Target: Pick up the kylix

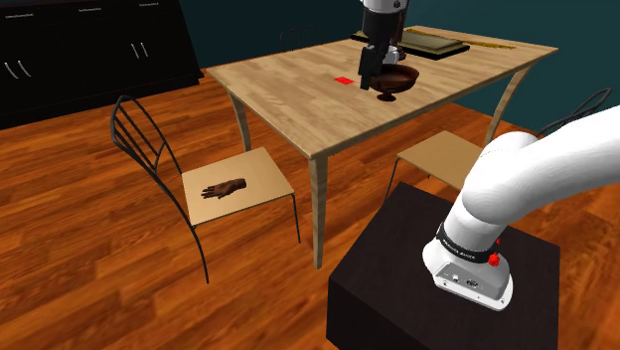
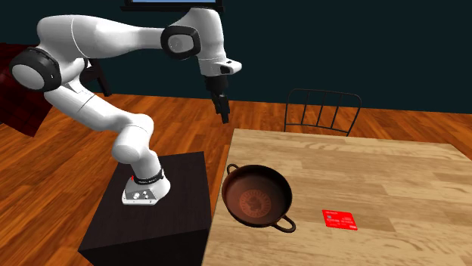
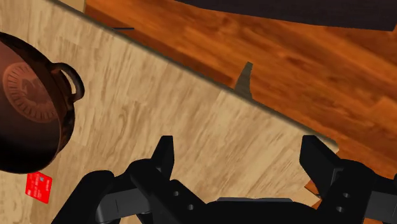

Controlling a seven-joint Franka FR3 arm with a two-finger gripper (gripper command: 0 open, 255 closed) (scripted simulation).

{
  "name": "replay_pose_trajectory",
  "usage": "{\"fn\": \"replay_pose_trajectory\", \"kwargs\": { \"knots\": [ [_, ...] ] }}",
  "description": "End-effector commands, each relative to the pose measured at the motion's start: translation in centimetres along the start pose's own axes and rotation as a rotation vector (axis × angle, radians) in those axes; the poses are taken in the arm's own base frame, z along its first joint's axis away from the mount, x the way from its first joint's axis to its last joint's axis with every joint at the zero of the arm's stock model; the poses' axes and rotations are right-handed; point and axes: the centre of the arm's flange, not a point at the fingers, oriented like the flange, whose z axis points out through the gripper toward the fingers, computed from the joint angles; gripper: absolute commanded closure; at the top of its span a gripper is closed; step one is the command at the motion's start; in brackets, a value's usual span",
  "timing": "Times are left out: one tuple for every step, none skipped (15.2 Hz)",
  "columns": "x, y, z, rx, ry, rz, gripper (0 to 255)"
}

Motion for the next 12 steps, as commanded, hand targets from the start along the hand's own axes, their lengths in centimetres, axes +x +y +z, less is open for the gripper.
{"fn": "replay_pose_trajectory", "kwargs": {
  "knots": [
    [0.7,2.6,1.0,-0.005,-0.007,0.007,0],
    [0.9,3.8,1.5,-0.007,-0.011,0.011,0],
    [1.1,5.0,2.0,-0.009,-0.015,0.014,0],
    [1.3,6.2,2.5,-0.011,-0.018,0.018,0],
    [1.4,7.4,2.9,-0.013,-0.022,0.022,0],
    [1.6,8.6,3.4,-0.015,-0.025,0.026,0],
    [1.7,9.8,3.9,-0.017,-0.029,0.029,0],
    [1.9,11.0,4.4,-0.019,-0.033,0.033,0],
    [2.0,12.2,4.9,-0.021,-0.036,0.037,0],
    [2.1,13.4,5.3,-0.023,-0.04,0.04,0],
    [2.3,14.6,5.8,-0.025,-0.044,0.044,0],
    [2.4,15.8,6.3,-0.027,-0.047,0.048,0]
  ]
}}
